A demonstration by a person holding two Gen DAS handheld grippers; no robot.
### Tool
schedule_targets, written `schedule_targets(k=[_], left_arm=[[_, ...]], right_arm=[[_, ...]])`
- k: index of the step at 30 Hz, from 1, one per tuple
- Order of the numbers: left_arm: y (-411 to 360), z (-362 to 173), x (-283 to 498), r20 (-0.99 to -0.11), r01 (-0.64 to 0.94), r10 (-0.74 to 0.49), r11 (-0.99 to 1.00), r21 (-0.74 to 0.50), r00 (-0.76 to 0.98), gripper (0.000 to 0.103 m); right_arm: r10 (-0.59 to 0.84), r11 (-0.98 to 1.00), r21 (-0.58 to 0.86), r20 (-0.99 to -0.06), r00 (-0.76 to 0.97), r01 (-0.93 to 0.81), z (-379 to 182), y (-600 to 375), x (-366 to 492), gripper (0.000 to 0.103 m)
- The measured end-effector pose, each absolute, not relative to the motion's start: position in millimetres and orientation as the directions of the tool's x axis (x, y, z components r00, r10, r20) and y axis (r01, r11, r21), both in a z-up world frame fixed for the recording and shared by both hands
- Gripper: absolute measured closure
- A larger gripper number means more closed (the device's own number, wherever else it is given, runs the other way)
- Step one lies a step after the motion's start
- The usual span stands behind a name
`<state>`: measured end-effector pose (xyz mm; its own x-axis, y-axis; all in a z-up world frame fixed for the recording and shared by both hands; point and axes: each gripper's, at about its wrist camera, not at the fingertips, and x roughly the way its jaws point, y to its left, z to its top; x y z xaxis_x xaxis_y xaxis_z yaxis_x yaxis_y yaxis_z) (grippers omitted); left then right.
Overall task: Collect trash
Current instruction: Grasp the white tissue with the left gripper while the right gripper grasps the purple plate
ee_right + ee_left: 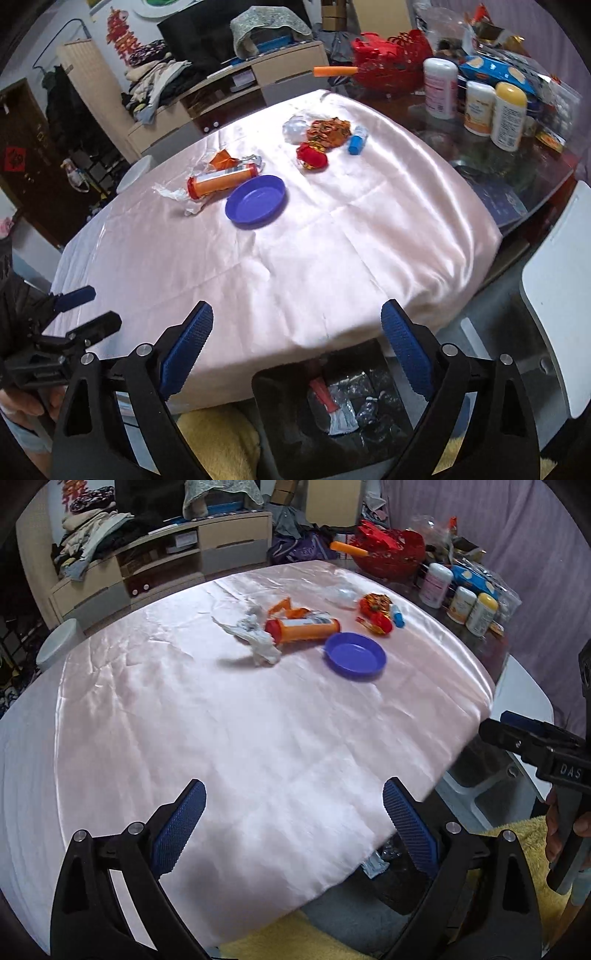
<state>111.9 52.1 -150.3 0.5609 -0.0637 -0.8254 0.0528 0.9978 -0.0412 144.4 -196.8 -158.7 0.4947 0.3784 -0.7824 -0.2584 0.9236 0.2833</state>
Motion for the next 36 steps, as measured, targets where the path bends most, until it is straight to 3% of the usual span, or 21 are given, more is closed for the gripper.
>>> schedule_targets(k=[6, 25, 28, 30, 31, 32, 33, 36], left_arm=[[86.6, -151.6, 155.3, -0.823, 0.002, -0.054, 0.998, -0.065, 0.565, 0.012], [99.2, -175.5, 268.3, -0.834, 0.014, -0.109, 0.993, -0.121, 0.541, 0.036], [97.2, -177.8, 277.8, -0.834, 0.031, -0.115, 0.993, -0.116, 0.54, 0.049], [96.4, -177.8, 280.8, -0.832, 0.04, -0.121, 0.992, -0.118, 0.542, 0.065], [95.8, -177.4, 281.0, -0.832, 0.043, -0.119, 0.993, -0.114, 0.542, 0.08], [95.5, -177.3, 280.7, -0.832, 0.043, -0.114, 0.993, -0.107, 0.544, 0.09], [95.9, -177.1, 280.2, -0.832, 0.041, -0.11, 0.994, -0.105, 0.544, 0.093], [96.2, -175.4, 273.8, -0.831, 0.045, -0.115, 0.993, -0.108, 0.545, 0.096]], right_arm=[[0.354, 0.921, 0.212, -0.802, 0.481, -0.325, -172.3, -150.6, 173.7, 0.01], [0.261, 0.936, 0.084, -0.816, 0.516, -0.341, -205.3, -101.1, 243.1, 0.003], [0.259, 0.936, 0.078, -0.812, 0.523, -0.342, -205.4, -97.1, 250.7, 0.003], [0.261, 0.937, 0.079, -0.807, 0.53, -0.341, -205.2, -96.1, 254.2, 0.005], [0.268, 0.936, 0.086, -0.802, 0.534, -0.341, -204.8, -96.6, 254.5, 0.007], [0.273, 0.935, 0.088, -0.796, 0.541, -0.342, -203.8, -96.0, 254.8, 0.015], [0.273, 0.935, 0.083, -0.791, 0.547, -0.346, -202.9, -94.6, 255.2, 0.026], [0.274, 0.933, 0.083, -0.794, 0.542, -0.35, -201.0, -96.7, 254.5, 0.026]])
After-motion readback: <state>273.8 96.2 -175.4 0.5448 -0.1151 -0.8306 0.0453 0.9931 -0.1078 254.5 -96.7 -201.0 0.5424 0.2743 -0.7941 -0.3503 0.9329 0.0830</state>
